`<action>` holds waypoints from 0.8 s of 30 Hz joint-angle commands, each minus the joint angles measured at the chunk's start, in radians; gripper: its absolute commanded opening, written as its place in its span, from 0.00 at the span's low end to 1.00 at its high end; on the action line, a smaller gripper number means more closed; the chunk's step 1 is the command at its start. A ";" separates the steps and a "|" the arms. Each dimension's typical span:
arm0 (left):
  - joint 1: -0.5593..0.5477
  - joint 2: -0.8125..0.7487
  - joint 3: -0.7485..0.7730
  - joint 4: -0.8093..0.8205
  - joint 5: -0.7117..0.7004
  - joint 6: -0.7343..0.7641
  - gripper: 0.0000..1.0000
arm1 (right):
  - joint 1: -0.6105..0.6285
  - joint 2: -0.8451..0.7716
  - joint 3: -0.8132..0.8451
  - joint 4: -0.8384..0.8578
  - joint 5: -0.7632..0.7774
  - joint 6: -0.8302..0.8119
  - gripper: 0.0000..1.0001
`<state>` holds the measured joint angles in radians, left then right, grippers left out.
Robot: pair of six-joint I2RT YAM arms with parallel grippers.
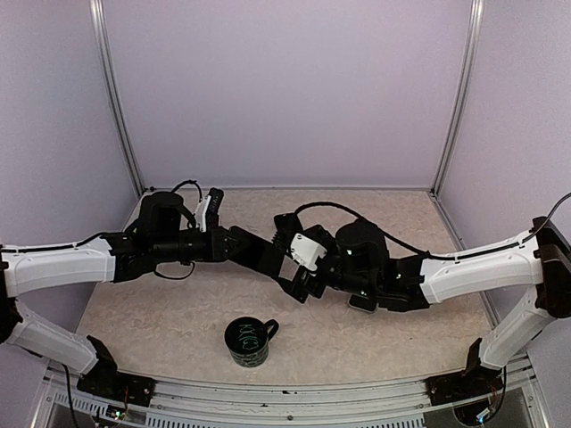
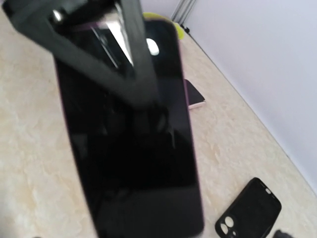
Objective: Put the phone into the phone case
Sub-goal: Pass from the right arm to the left, then adjust the phone case at the center of the board.
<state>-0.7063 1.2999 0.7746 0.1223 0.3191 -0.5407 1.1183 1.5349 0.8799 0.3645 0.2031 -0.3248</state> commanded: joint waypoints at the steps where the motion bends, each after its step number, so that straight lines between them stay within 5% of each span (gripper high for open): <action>1: 0.011 -0.103 -0.007 0.023 -0.181 0.024 0.00 | -0.040 -0.039 0.033 -0.005 0.000 0.113 1.00; 10: 0.014 -0.261 -0.090 0.005 -0.379 -0.003 0.00 | -0.132 0.064 0.201 -0.167 0.112 0.318 1.00; 24: 0.014 -0.393 -0.156 -0.049 -0.484 -0.033 0.00 | -0.229 0.421 0.553 -0.500 0.246 0.674 0.92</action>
<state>-0.6968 0.9531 0.6315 0.0483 -0.1181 -0.5598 0.9314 1.8881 1.3636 -0.0067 0.4236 0.2157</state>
